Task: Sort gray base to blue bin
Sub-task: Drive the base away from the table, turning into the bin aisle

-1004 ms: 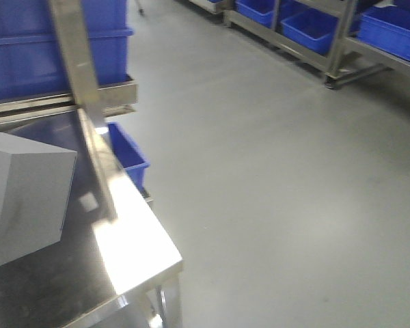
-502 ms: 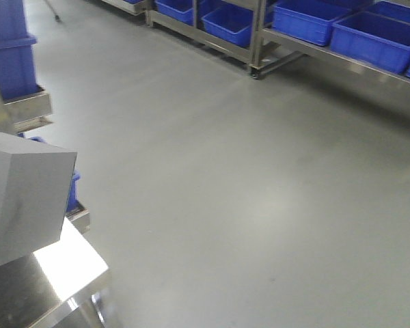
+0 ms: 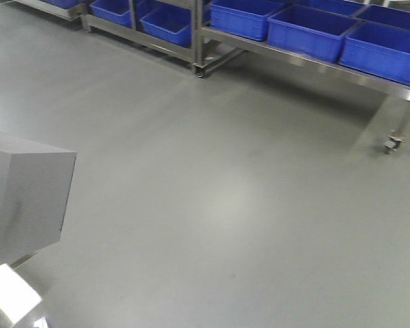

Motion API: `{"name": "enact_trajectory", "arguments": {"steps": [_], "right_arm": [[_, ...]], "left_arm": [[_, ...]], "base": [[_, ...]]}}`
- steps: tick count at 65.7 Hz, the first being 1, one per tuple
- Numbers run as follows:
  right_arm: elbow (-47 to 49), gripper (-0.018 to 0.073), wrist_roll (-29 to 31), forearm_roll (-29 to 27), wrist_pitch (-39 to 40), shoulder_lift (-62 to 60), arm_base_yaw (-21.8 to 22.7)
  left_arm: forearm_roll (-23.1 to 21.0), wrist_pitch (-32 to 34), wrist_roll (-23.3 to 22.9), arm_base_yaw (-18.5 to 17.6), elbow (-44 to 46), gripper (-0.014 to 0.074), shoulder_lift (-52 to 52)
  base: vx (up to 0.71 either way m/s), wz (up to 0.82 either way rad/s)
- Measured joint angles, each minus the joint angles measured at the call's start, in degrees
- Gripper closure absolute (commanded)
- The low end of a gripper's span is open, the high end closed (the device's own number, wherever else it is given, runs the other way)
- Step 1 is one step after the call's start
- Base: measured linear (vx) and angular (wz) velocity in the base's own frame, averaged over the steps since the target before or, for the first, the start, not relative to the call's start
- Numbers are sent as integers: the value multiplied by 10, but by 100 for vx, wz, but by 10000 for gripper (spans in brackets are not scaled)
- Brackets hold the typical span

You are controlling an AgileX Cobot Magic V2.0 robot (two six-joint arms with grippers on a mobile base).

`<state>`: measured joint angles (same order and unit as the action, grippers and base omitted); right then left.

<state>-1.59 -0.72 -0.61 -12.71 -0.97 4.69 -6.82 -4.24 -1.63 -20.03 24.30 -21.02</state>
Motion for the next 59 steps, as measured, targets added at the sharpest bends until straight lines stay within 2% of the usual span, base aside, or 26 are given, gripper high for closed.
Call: {"name": "enact_trajectory", "arguments": {"steps": [59], "right_arm": [[0,564,0,0,0,0,0]], "left_arm": [[0,0,0,0,0,603,0]], "base": [[8,-46]]}}
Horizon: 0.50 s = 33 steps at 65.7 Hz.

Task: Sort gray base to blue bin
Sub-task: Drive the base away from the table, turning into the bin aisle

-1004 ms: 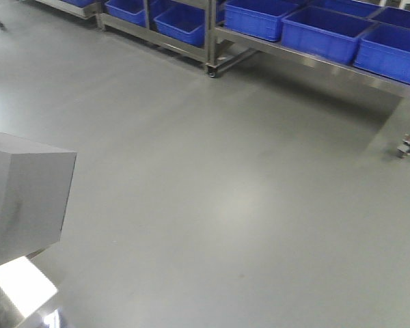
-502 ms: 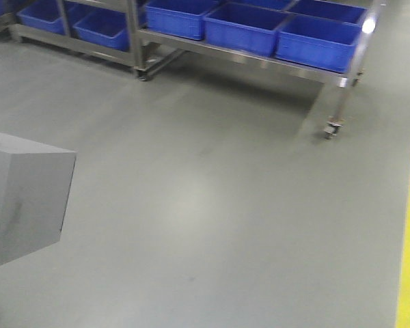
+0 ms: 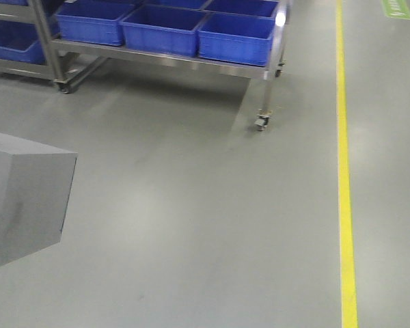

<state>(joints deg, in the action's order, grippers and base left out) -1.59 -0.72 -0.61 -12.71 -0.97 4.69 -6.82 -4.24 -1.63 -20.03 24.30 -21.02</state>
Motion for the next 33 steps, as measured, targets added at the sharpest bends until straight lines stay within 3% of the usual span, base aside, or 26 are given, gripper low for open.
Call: {"name": "enact_trajectory", "arguments": {"steps": [33], "right_arm": [[0,564,0,0,0,0,0]], "left_arm": [[0,0,0,0,0,603,0]], "base": [[20,-18]]}}
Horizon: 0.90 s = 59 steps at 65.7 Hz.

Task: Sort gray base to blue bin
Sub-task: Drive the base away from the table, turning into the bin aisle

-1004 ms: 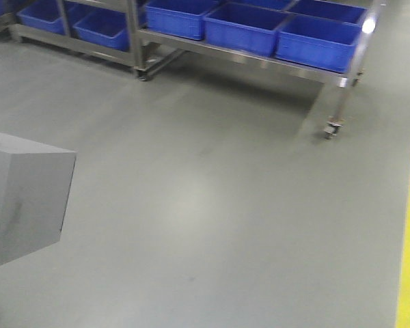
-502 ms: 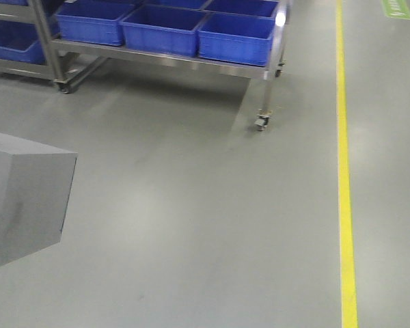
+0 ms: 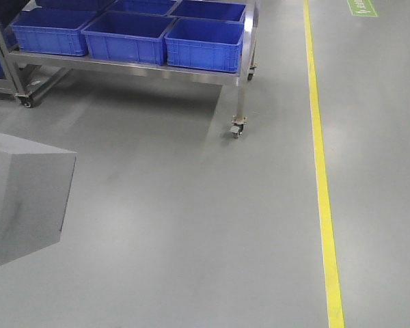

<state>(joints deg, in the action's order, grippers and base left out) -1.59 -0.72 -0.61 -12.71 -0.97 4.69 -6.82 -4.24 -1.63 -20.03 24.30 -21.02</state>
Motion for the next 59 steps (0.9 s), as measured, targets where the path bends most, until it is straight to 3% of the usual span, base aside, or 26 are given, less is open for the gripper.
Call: {"name": "enact_trajectory", "arguments": {"steps": [59], "right_arm": [[0,564,0,0,0,0,0]], "left_arm": [[0,0,0,0,0,603,0]], "base": [[25,-8]]}}
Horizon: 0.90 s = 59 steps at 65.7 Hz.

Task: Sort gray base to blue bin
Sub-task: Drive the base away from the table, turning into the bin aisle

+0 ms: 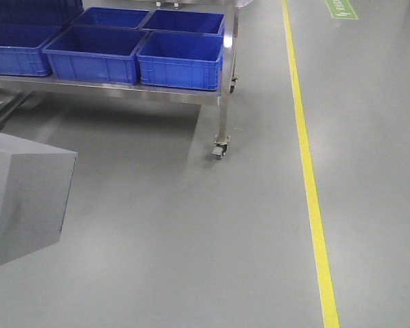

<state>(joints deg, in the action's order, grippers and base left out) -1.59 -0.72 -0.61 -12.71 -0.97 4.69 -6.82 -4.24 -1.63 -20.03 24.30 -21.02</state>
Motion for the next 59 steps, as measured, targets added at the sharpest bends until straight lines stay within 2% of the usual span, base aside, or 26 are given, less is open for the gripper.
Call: {"name": "enact_trajectory", "arguments": {"steps": [32,59], "right_arm": [[0,564,0,0,0,0,0],[0,564,0,0,0,0,0]], "left_arm": [[0,0,0,0,0,603,0],[0,0,0,0,0,603,0]], "base": [[26,-2],[27,46]]}}
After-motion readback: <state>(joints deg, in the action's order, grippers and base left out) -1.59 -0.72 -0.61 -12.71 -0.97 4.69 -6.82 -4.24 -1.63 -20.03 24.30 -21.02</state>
